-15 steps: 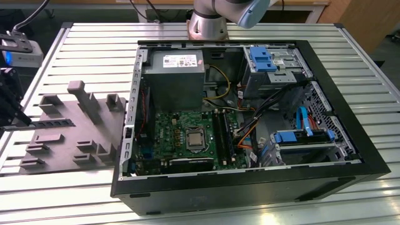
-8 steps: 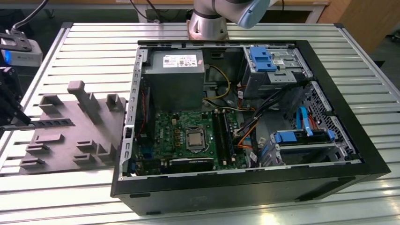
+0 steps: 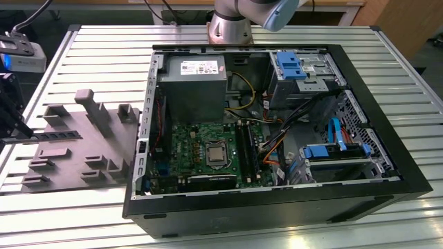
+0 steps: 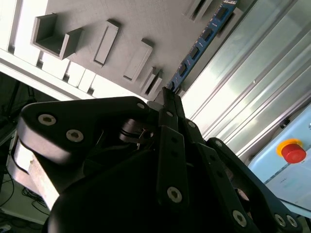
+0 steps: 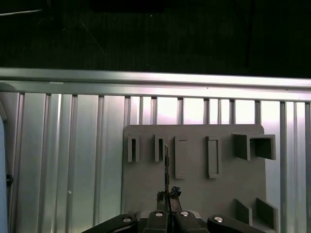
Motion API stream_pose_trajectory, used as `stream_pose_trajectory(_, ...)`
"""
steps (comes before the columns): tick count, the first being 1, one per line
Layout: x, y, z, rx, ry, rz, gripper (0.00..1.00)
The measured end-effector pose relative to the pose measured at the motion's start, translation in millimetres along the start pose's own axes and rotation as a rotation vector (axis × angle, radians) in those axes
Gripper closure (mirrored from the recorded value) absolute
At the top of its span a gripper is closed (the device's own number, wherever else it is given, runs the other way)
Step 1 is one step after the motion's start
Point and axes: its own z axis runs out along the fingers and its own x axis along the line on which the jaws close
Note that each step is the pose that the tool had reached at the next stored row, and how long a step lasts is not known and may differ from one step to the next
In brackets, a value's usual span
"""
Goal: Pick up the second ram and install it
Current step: 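Pick up the second ram and move it above second insertion slot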
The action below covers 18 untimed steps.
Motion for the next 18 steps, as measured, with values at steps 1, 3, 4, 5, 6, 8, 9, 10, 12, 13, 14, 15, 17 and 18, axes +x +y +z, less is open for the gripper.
stream_pose_trajectory(1, 0.0, 0.0, -0.3, 0.0000, 0.0000, 0.000, 0.88)
stream_pose_trajectory(3, 0.0, 0.1, -1.2, 0.0000, 0.0000, 0.000, 0.88)
stream_pose_trajectory(4, 0.0, 0.1, -1.8, 0.0000, 0.0000, 0.000, 0.88)
stream_pose_trajectory(5, -0.1, 0.1, -2.0, 0.0000, 0.0000, 0.000, 0.88)
stream_pose_trajectory(6, -0.1, 0.1, -2.2, 0.0001, 0.0000, 0.000, 0.88)
stream_pose_trajectory(8, -0.1, 0.1, -2.7, 0.0000, 0.0000, 0.000, 0.88)
stream_pose_trajectory(9, -0.1, 0.1, -2.9, 0.0000, 0.0000, 0.000, 0.88)
stream_pose_trajectory(10, -0.1, 0.1, -3.1, 0.0001, 0.0000, 0.000, 0.88)
stream_pose_trajectory(12, -0.1, 0.1, -3.5, 0.0000, 0.0000, 0.000, 0.88)
stream_pose_trajectory(13, -0.1, 0.2, -3.7, 0.0000, 0.0000, 0.000, 0.88)
stream_pose_trajectory(14, -0.1, 0.2, -4.0, 0.0001, 0.0000, 0.000, 0.88)
stream_pose_trajectory(15, -0.1, 0.2, -4.3, 0.0001, -0.0001, 0.000, 0.88)
stream_pose_trajectory(17, -0.1, 0.2, -4.6, 0.0000, 0.0000, 0.000, 0.88)
stream_pose_trajectory(18, -0.1, 0.2, -4.8, 0.0000, 0.0001, 0.000, 0.88)
